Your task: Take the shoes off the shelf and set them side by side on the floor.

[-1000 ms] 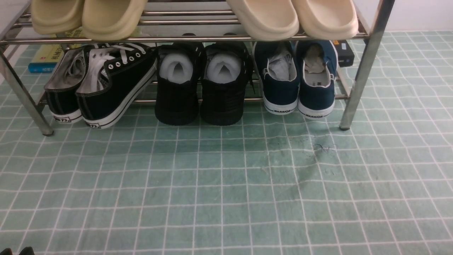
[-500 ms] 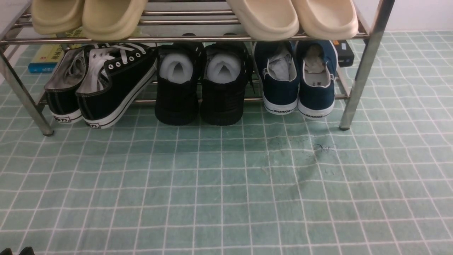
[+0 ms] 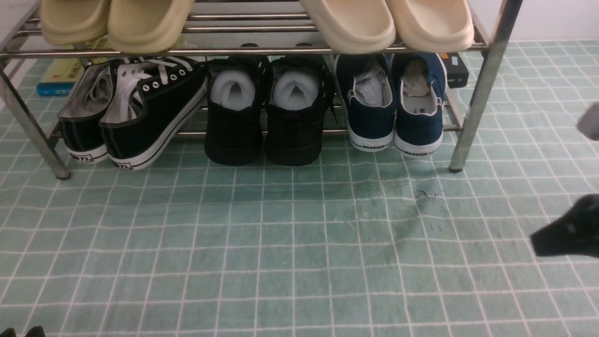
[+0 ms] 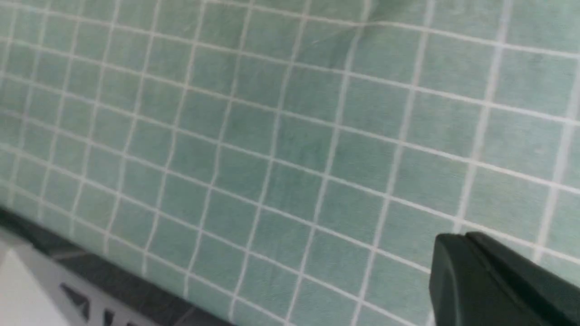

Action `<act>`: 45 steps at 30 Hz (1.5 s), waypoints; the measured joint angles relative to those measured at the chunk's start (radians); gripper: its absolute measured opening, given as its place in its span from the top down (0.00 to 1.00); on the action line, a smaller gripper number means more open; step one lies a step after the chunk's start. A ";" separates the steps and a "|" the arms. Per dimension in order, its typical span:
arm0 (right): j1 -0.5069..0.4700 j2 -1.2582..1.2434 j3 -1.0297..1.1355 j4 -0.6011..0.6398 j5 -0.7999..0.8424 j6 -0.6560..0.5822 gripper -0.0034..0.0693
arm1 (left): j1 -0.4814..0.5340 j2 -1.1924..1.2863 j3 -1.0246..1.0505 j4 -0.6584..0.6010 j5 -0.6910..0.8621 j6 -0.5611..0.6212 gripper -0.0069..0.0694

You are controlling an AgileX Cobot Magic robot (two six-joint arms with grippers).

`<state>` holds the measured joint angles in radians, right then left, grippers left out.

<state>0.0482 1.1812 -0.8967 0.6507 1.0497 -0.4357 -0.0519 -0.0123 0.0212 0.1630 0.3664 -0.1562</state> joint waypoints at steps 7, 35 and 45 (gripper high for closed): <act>0.264 0.243 -0.311 -0.063 0.023 0.070 0.90 | 0.000 0.000 0.000 0.000 0.000 0.000 0.59; 0.478 0.983 -1.199 -0.736 -0.072 0.471 0.31 | 0.000 0.000 0.000 0.000 0.000 0.000 0.59; 0.482 1.017 -1.204 -0.781 -0.115 0.479 0.44 | 0.000 0.000 0.000 0.000 0.000 0.000 0.59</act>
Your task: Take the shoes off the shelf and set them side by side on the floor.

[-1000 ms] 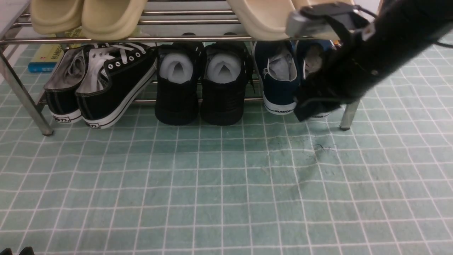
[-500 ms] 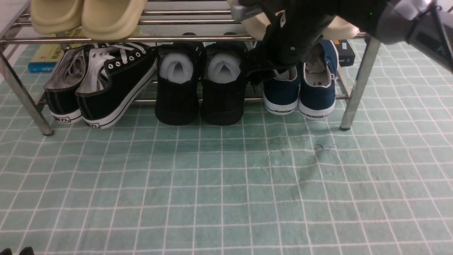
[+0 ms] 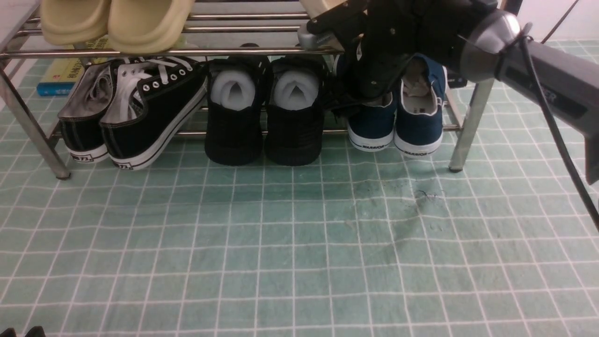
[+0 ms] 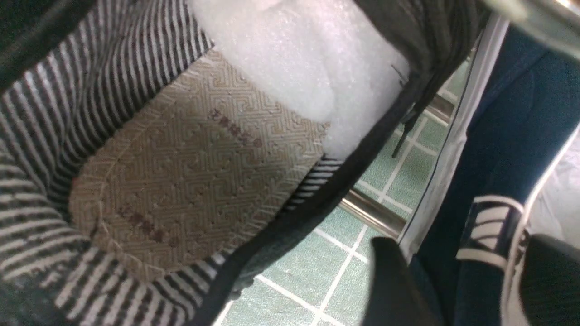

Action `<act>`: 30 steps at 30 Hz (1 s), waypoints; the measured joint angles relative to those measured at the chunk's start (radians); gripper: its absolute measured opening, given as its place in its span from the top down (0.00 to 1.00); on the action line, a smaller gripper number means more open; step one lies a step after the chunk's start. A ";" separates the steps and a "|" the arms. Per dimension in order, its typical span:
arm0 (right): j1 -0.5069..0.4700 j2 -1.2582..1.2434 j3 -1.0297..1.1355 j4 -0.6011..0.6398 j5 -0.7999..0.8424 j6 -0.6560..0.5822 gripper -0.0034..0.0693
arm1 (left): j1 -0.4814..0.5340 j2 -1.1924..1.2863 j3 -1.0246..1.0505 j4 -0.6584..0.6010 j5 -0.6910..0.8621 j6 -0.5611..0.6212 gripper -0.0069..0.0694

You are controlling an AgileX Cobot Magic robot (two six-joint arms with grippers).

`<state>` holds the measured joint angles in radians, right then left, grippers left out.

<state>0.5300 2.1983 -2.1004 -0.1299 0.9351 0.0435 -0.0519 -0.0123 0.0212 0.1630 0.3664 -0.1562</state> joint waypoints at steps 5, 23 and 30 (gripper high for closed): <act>0.000 0.003 -0.002 -0.009 0.002 0.004 0.78 | 0.000 0.000 0.000 0.000 0.000 0.000 0.59; -0.003 -0.076 -0.001 -0.004 0.113 -0.011 0.89 | 0.000 0.000 0.000 0.000 0.000 0.000 0.59; -0.008 -0.137 -0.001 0.055 0.159 -0.044 0.89 | 0.000 0.000 0.000 0.000 0.000 0.000 0.59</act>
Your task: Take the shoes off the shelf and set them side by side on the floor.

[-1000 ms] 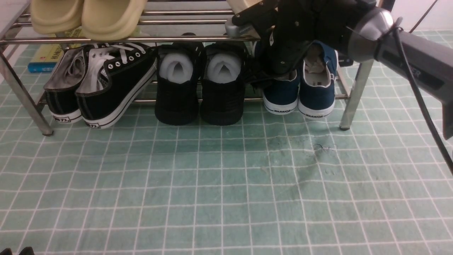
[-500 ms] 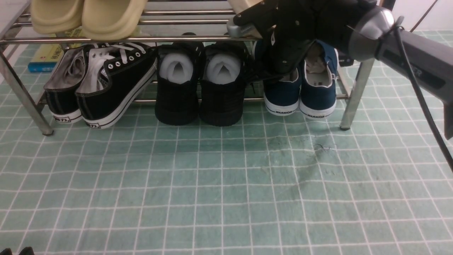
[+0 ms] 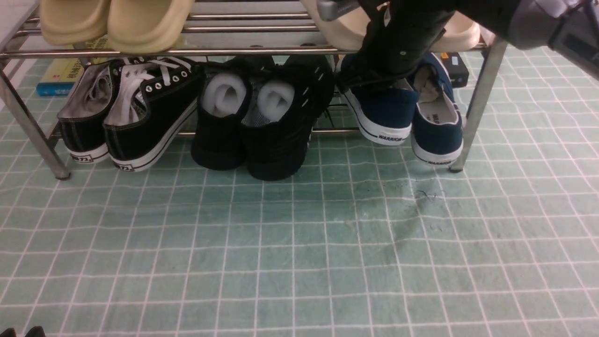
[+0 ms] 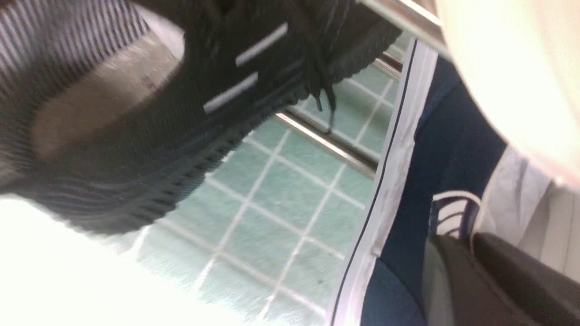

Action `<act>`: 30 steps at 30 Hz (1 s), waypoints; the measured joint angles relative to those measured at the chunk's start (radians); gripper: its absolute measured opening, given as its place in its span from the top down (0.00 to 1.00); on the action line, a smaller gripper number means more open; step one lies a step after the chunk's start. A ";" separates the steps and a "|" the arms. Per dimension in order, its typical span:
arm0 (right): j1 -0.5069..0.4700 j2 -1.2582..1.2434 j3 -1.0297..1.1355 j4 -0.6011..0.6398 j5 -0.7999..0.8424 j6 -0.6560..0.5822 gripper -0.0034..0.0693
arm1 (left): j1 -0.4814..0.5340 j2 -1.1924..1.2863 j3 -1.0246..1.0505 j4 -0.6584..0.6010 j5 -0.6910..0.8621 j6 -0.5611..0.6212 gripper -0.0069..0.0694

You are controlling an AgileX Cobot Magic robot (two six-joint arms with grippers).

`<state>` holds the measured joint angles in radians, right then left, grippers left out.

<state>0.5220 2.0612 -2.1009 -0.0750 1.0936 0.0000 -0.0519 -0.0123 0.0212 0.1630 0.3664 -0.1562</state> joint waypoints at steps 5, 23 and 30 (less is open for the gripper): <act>0.004 -0.009 0.000 0.018 0.019 -0.009 0.89 | 0.000 0.000 0.000 0.000 0.000 0.000 0.59; 0.008 -0.010 0.001 0.039 0.015 -0.013 0.89 | 0.000 0.000 0.000 0.000 0.000 0.000 0.59; 0.008 -0.041 0.001 0.051 0.070 -0.013 0.89 | 0.000 0.000 0.000 0.000 0.000 0.000 0.59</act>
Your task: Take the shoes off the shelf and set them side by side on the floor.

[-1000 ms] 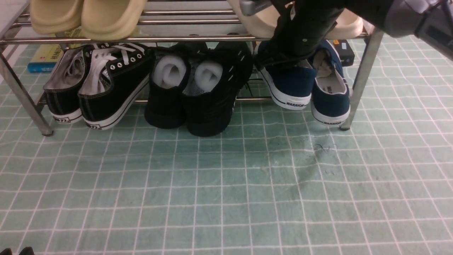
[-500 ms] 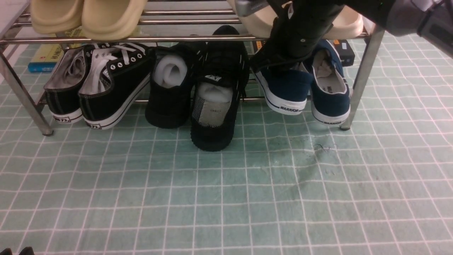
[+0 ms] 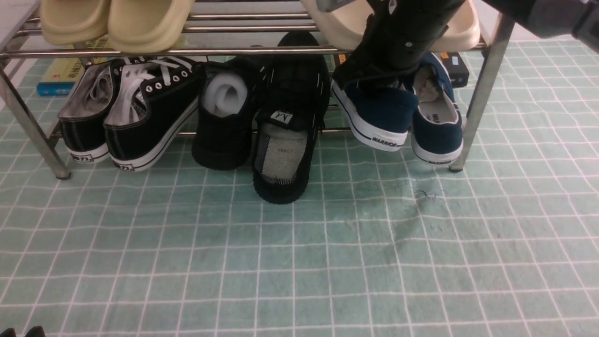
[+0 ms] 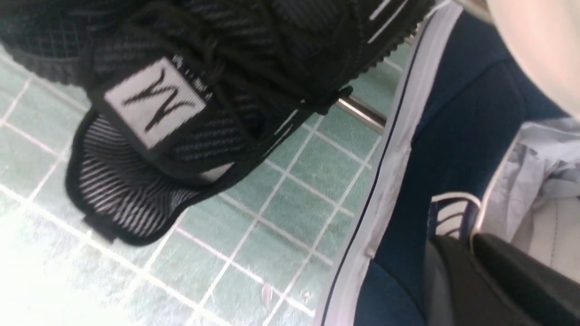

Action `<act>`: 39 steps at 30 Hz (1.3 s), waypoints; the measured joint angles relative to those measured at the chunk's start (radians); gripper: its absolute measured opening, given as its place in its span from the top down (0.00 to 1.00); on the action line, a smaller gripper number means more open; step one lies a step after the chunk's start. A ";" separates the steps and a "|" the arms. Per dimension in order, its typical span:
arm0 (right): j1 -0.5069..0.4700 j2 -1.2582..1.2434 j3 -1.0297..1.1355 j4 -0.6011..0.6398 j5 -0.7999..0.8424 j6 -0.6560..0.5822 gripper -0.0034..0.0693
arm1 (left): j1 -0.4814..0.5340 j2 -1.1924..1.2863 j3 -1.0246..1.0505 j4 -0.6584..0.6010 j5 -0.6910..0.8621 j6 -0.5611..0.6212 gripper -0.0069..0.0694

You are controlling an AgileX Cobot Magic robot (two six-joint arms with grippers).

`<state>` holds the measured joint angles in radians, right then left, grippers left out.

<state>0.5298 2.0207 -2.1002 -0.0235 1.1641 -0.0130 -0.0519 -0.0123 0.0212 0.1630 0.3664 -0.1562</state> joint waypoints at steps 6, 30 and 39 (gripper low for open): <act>0.000 -0.019 0.000 0.002 0.038 0.000 0.89 | 0.000 0.000 0.000 0.000 0.000 0.000 0.59; 0.035 -0.204 0.002 0.118 0.102 -0.052 0.89 | 0.000 0.000 0.000 0.000 0.000 0.000 0.59; 0.106 -0.441 0.228 0.140 0.102 0.045 0.89 | 0.000 0.000 0.000 0.000 0.000 0.000 0.59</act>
<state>0.6356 1.5794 -1.8725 0.1164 1.2658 0.0315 -0.0519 -0.0123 0.0212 0.1630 0.3664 -0.1562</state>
